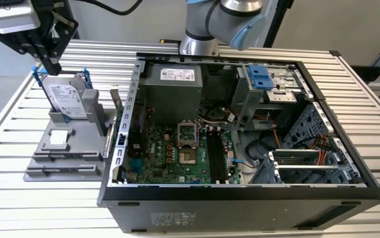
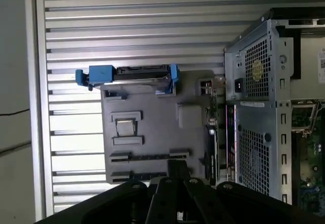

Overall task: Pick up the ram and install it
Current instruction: 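Reach for the ram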

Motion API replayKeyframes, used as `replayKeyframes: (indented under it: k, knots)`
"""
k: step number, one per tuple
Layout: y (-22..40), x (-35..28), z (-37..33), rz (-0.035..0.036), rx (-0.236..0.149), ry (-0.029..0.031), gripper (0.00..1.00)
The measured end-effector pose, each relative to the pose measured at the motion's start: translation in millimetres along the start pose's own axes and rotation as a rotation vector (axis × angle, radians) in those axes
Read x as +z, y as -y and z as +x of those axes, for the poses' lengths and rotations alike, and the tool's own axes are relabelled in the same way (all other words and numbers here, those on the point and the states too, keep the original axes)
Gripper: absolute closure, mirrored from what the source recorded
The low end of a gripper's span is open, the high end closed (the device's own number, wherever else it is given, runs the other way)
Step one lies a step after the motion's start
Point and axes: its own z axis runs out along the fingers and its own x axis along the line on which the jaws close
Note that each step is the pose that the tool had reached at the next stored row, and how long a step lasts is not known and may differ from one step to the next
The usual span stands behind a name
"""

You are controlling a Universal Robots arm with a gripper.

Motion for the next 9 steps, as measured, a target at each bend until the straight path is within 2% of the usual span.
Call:
replayKeyframes:
  k: [7,9]
  knots:
    - [22.1,3.5,3.7,0.0001,0.001,-0.0037,1.00]
    - [26.9,4.1,7.8,0.0002,0.001,-0.0039,1.00]
